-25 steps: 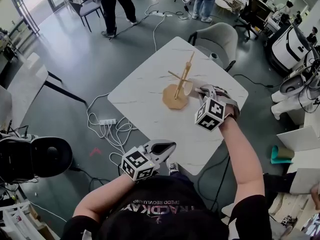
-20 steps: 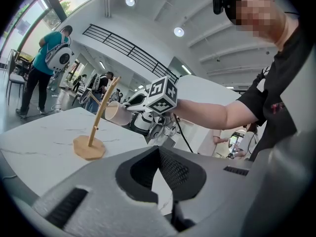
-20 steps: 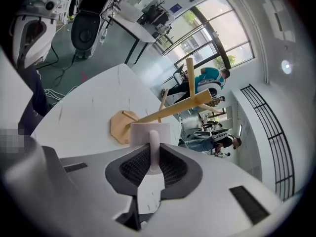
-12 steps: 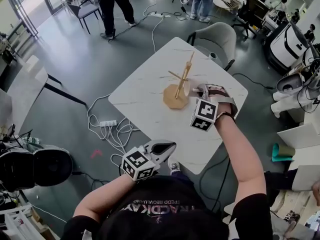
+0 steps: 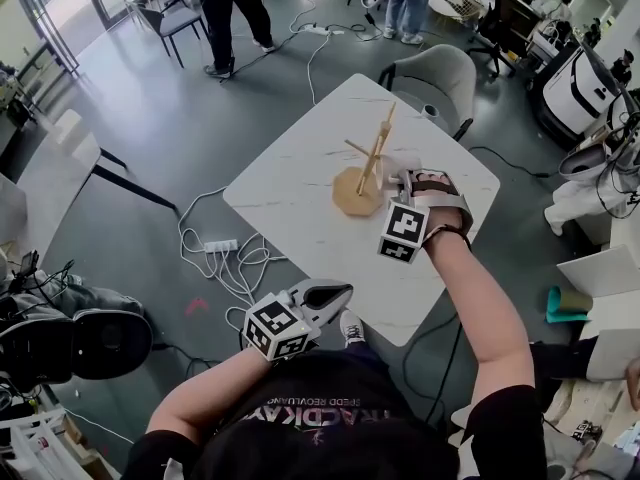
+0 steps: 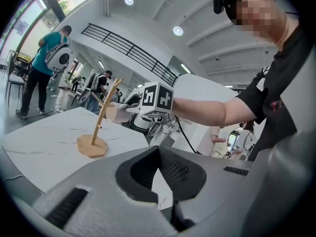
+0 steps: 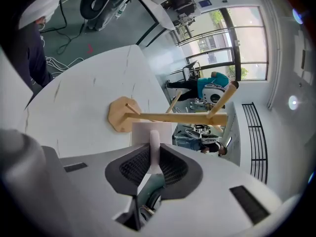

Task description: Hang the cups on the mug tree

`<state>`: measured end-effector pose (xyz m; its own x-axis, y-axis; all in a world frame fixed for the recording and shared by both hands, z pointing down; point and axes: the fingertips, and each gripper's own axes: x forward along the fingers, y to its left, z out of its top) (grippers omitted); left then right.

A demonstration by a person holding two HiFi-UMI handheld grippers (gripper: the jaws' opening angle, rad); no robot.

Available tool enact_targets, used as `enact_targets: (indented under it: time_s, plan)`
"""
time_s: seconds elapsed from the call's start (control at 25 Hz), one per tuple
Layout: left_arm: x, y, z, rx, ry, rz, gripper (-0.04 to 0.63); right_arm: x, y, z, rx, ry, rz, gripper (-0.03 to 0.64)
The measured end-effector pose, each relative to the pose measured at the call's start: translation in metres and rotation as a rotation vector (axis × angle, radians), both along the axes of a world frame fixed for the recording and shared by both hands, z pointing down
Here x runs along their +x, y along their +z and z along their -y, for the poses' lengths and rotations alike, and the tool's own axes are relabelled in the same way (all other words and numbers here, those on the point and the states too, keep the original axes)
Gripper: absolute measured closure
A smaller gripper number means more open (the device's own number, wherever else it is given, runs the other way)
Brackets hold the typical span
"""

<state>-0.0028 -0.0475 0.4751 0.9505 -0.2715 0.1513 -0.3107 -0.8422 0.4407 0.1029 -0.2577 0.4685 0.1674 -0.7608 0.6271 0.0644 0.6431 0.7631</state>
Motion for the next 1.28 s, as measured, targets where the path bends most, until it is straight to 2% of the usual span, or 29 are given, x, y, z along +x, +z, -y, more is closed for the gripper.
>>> enact_targets:
  time_s: [0.28,0.56,1.04,1.28]
  plan:
    - [-0.008,0.004,-0.003,-0.003,0.002,0.002,0.598,-0.004,0.010,0.000,0.022,0.024,-0.046,0.569]
    - [-0.016,0.006,-0.002,-0.010,0.000,0.000,0.598,-0.006,0.026,0.000,0.001,0.026,-0.160,0.568]
    - [-0.026,0.009,-0.001,-0.013,-0.008,0.001,0.598,-0.007,0.044,-0.003,-0.057,0.042,-0.199,0.566]
    - [-0.025,0.011,0.000,-0.010,-0.006,-0.002,0.598,-0.009,0.047,-0.006,-0.072,0.042,-0.196,0.529]
